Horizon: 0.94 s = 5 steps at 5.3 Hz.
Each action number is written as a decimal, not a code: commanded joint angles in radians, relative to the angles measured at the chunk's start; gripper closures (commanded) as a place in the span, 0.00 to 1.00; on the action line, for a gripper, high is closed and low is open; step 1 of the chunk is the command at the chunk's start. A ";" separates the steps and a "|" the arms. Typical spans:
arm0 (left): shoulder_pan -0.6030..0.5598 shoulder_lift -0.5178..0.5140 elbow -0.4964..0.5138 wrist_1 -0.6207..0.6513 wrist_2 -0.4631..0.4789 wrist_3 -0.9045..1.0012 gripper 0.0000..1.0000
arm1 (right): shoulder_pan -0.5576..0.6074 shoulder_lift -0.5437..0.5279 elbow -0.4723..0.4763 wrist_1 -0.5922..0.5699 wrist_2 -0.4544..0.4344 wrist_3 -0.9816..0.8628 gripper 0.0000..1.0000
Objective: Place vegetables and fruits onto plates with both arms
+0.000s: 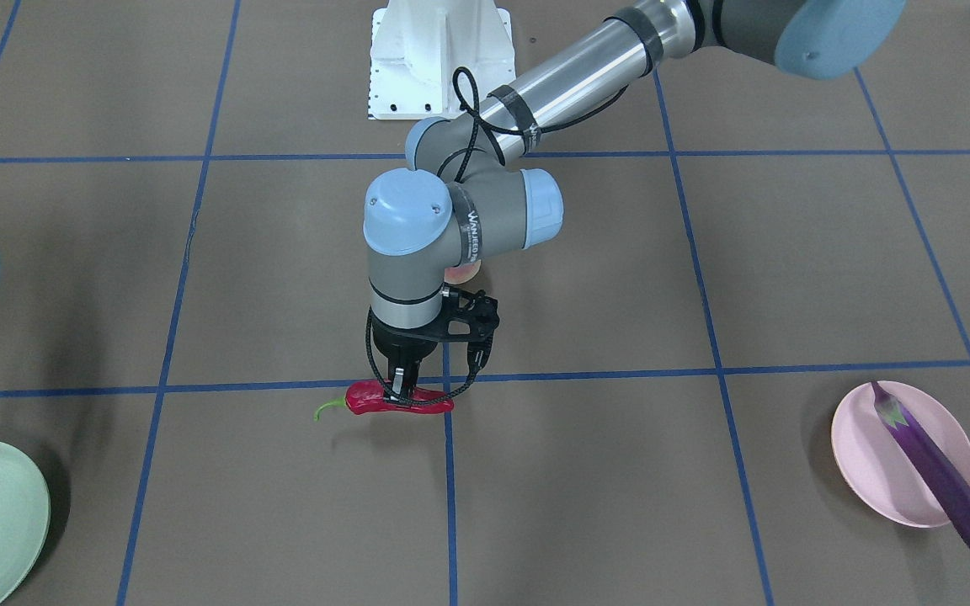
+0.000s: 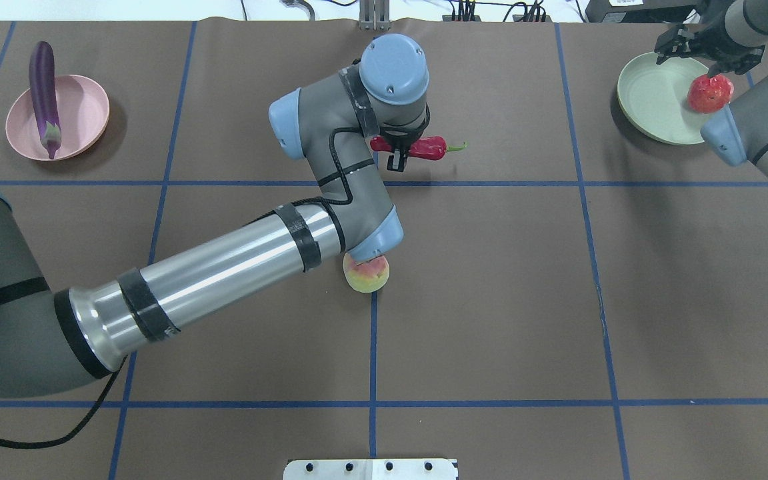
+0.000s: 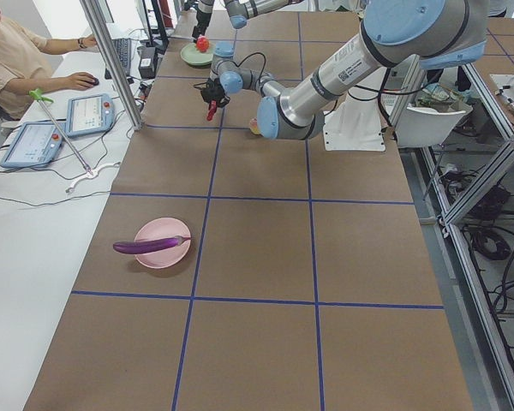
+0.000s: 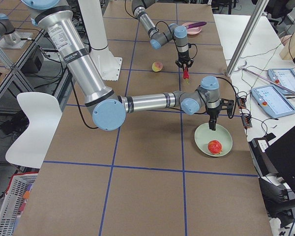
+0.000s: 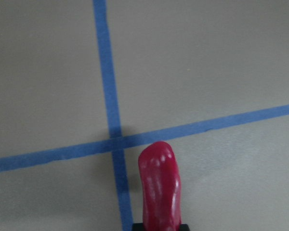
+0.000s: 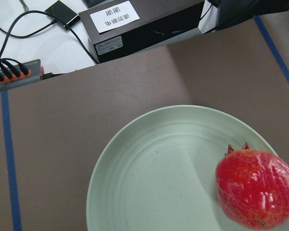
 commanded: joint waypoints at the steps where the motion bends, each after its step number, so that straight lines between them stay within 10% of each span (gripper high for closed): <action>1: -0.145 0.082 -0.022 0.004 -0.121 0.325 1.00 | -0.034 0.004 0.075 0.000 0.061 0.023 0.00; 5: -0.482 0.430 -0.065 -0.006 -0.380 1.241 1.00 | -0.234 -0.006 0.340 -0.014 0.100 0.449 0.00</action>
